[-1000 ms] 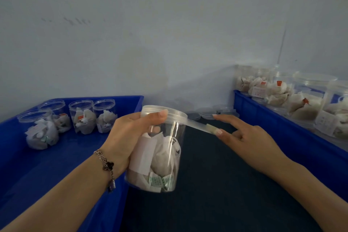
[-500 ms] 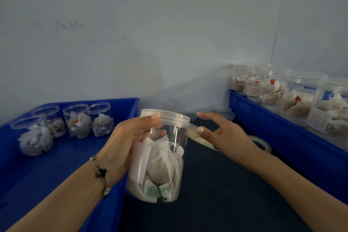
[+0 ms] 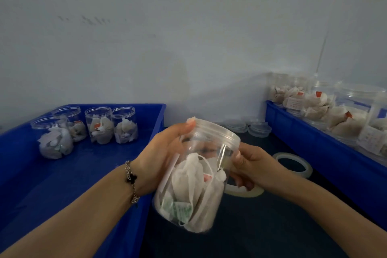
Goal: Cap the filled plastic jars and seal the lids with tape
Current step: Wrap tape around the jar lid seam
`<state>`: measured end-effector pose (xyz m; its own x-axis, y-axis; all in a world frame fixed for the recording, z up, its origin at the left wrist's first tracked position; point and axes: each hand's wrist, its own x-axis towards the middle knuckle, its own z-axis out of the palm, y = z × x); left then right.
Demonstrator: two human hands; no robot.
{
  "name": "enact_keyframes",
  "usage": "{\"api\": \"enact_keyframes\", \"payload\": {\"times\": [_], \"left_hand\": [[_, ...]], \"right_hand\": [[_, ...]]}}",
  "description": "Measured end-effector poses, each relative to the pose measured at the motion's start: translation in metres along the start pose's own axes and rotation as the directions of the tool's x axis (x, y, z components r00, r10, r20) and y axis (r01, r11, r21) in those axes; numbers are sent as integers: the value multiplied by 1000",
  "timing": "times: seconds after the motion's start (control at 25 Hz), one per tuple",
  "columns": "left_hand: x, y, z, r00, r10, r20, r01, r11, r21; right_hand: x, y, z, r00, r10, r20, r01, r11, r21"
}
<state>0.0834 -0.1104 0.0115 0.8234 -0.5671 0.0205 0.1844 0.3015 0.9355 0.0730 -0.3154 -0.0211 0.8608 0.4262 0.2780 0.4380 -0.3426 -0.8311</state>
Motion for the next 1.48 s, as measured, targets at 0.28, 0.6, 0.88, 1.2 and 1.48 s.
{"api": "enact_keyframes", "payload": {"times": [0.28,0.6,0.88,1.2,1.48], "left_hand": [[20,2,-6,976,101,-192,-55,971,233],[14,-12,-18,956,239,-169,-52,706,706],[10,-16,-16,907,400,-135,-102,518,850],[12,-15,-15,796,523,-305,150,318,936],[8,-12,-13,754,560,-344,126,391,912]], "right_hand": [[-5,-13,1,992,48,-115,-61,991,-115],[4,-11,11,961,-21,-277,-89,920,-381],[2,-22,8,933,119,-341,-268,861,-433],[-28,-75,16,868,-317,-383,-178,521,-835],[-23,-65,13,807,-456,-376,-166,436,-885]]}}
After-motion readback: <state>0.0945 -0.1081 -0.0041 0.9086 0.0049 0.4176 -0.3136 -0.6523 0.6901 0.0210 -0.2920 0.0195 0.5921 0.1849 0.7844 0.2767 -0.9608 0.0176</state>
